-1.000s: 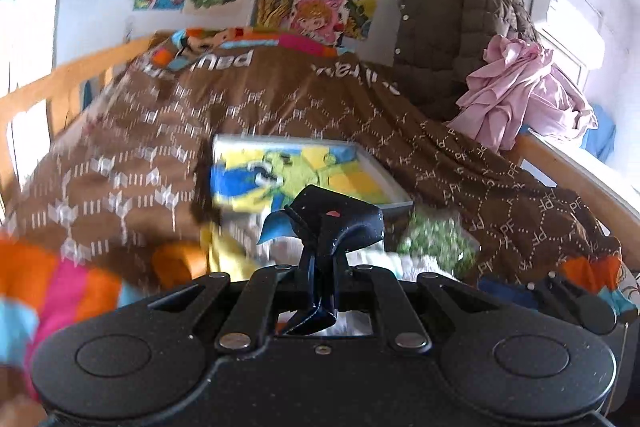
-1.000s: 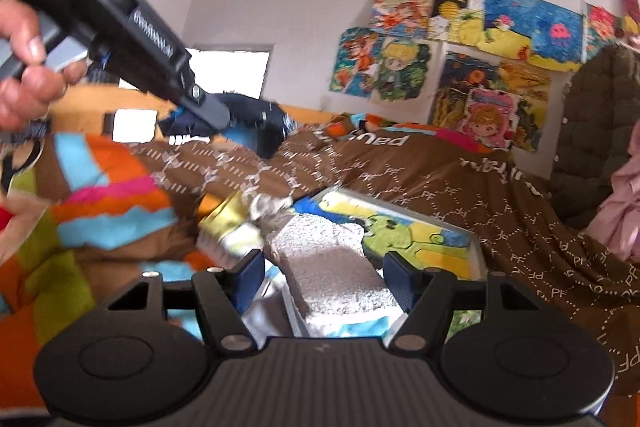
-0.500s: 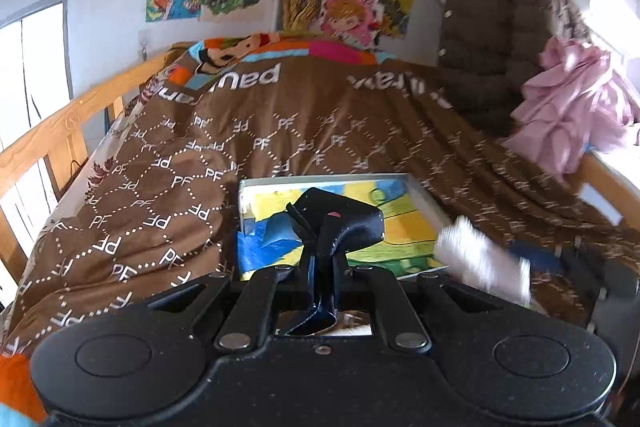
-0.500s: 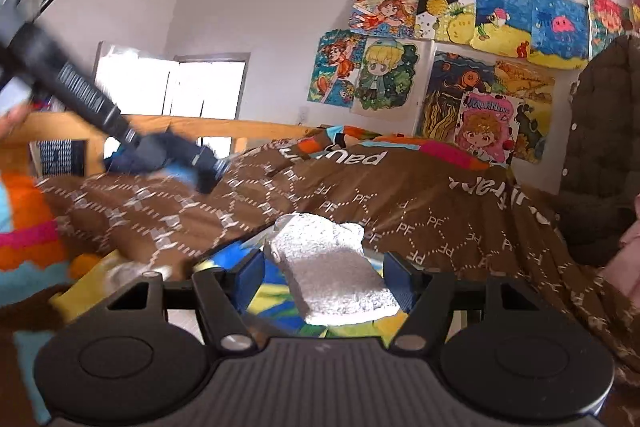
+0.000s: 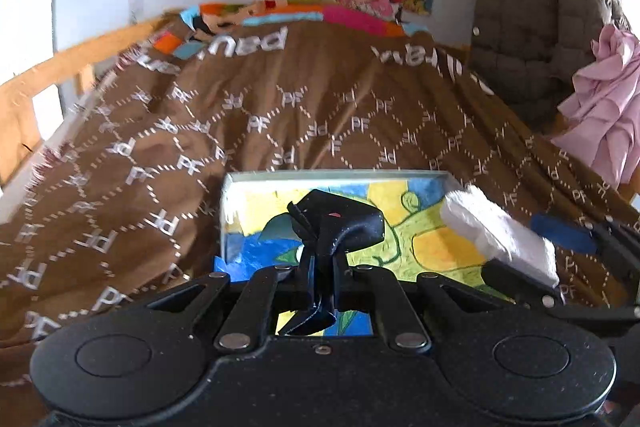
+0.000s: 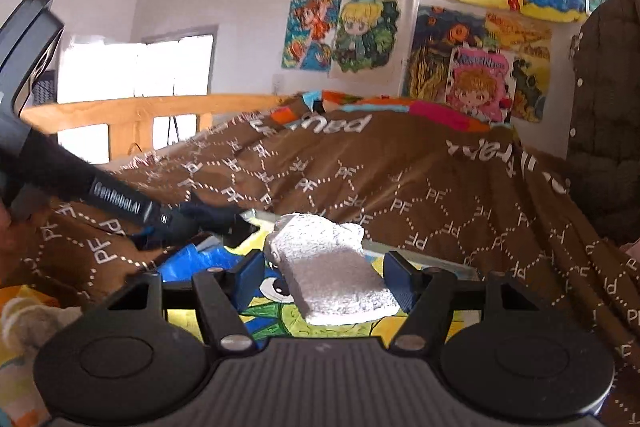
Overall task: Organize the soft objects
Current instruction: 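Carry the navy cloth and white towel with both grippers into the grey tray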
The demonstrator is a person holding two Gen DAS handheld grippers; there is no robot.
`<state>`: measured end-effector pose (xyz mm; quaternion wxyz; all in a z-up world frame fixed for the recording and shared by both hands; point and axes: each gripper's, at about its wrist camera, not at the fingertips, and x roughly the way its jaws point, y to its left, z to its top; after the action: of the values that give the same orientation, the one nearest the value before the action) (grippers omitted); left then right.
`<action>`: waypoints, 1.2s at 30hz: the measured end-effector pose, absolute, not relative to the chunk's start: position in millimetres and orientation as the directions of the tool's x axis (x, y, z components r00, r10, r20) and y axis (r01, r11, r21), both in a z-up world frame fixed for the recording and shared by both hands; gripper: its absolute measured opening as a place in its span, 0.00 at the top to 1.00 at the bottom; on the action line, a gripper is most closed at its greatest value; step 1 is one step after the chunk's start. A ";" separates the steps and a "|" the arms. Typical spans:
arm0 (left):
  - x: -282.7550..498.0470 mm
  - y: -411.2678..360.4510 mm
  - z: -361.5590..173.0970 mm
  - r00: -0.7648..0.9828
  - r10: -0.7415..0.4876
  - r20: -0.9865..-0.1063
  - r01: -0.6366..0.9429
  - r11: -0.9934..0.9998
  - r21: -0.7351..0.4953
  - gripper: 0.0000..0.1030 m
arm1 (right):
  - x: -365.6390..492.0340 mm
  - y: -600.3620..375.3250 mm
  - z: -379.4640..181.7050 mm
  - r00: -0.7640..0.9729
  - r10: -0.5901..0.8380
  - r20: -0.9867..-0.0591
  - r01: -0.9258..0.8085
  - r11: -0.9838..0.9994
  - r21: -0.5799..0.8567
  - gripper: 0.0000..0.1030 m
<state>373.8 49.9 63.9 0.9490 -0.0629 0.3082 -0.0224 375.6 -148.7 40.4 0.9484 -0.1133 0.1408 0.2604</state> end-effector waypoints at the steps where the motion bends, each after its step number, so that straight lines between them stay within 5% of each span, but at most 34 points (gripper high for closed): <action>1: 376.6 53.2 57.7 0.800 -0.090 -0.593 0.010 0.990 -0.137 0.92 | 378.9 -142.6 37.6 0.824 0.455 -0.338 -0.523 0.839 -0.147 0.32; 24: 430.2 85.1 -19.1 0.698 -0.161 -0.697 0.077 0.986 -0.150 0.91 | 432.1 -79.6 -21.6 0.743 0.353 -0.568 -0.541 0.817 -0.199 0.32; 36: 431.1 93.6 -25.5 0.667 -0.175 -0.724 0.029 0.977 -0.209 0.75 | 430.1 -84.3 -23.9 0.737 0.333 -0.588 -0.525 0.831 -0.186 0.26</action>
<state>431.1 93.6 -25.5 0.9085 -0.0901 0.4042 -0.0560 430.1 -84.3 -23.9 0.9157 -0.1727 0.2770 0.2343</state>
